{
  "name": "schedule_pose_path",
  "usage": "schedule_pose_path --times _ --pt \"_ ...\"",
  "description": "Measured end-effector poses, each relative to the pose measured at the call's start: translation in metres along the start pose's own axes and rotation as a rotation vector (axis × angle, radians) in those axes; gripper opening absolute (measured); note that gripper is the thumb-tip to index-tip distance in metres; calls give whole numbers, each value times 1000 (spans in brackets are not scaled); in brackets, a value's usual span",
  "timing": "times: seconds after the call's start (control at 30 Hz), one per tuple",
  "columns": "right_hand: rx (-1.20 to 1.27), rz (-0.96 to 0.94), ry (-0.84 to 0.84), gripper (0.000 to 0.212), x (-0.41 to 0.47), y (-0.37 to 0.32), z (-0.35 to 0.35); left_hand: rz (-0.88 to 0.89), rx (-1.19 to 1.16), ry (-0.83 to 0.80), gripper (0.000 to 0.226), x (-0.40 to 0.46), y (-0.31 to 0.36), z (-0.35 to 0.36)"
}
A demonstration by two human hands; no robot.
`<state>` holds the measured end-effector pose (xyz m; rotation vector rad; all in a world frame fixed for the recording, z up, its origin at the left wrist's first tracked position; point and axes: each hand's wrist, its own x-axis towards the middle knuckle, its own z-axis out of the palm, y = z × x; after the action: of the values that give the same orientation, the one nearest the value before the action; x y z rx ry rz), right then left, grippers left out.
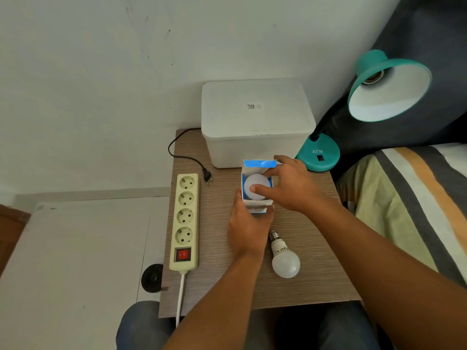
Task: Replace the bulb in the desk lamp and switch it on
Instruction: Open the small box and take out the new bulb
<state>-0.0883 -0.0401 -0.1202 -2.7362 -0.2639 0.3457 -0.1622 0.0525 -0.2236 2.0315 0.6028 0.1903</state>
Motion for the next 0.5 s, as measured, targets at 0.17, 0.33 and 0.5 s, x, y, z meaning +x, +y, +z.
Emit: schedule_pose_path --times 0.17,0.33,0.5 --pt "208 35 68 57 -20 -2 -21 -44 -6 -14 85 0 2 -1" --pt "460 63 136 41 -55 4 -41 -77 -4 -55 87 0 7 -8" --pt "816 206 225 42 -90 28 -42 -78 51 -151 122 -6 11 -20"
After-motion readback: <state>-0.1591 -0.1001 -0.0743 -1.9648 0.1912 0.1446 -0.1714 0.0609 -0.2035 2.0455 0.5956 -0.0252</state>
